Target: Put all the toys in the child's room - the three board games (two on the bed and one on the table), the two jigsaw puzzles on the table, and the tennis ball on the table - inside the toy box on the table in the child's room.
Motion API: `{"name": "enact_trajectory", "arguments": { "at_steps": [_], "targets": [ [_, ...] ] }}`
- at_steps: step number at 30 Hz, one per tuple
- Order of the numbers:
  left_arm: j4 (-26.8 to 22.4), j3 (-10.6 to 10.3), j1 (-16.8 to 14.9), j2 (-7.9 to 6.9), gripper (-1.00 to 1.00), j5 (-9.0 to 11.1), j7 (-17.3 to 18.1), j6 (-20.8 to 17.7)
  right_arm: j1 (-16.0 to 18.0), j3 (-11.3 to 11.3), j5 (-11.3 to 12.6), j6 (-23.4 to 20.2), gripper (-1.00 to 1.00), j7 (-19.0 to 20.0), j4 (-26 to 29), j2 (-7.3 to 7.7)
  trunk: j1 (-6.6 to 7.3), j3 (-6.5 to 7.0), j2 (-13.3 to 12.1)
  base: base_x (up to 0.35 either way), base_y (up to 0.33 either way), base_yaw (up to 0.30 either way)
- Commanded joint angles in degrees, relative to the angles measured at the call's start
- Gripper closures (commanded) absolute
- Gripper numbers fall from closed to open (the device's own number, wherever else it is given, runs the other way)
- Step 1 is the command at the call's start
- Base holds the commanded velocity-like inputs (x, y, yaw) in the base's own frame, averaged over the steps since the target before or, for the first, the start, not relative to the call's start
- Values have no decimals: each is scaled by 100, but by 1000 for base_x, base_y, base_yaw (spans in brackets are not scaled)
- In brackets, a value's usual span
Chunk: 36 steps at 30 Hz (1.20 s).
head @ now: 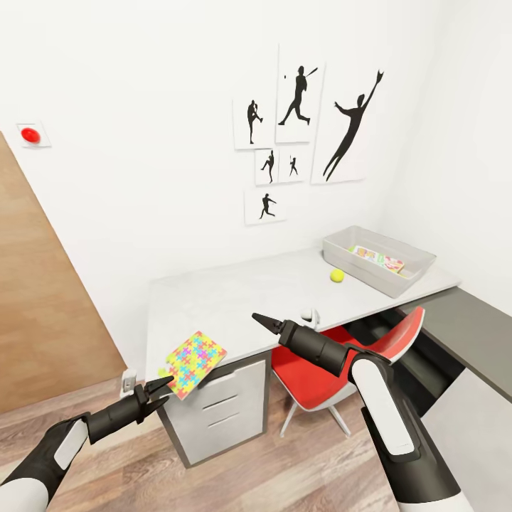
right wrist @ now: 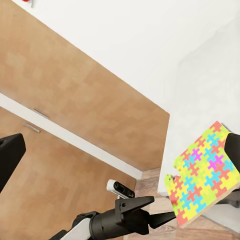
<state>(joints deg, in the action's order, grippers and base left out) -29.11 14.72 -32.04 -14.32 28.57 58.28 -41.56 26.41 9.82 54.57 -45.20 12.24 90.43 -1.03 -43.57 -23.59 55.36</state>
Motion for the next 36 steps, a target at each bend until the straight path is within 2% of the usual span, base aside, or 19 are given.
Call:
{"name": "enact_trajectory", "arguments": {
  "at_steps": [1, 36],
  "targets": [
    [2, 4, -4, 0, -100, 18, 7, -37, 4, -7, -18, -24, -100, 24, 1, -3, -1, -6, 4, 20, 0, 0],
    [2, 13, -4, 0, -100, 26, 8, -39, 4, -15, -18, -24, -100, 33, 1, -3, -1, -6, 4, 2, 0, 0]
  ]
}}
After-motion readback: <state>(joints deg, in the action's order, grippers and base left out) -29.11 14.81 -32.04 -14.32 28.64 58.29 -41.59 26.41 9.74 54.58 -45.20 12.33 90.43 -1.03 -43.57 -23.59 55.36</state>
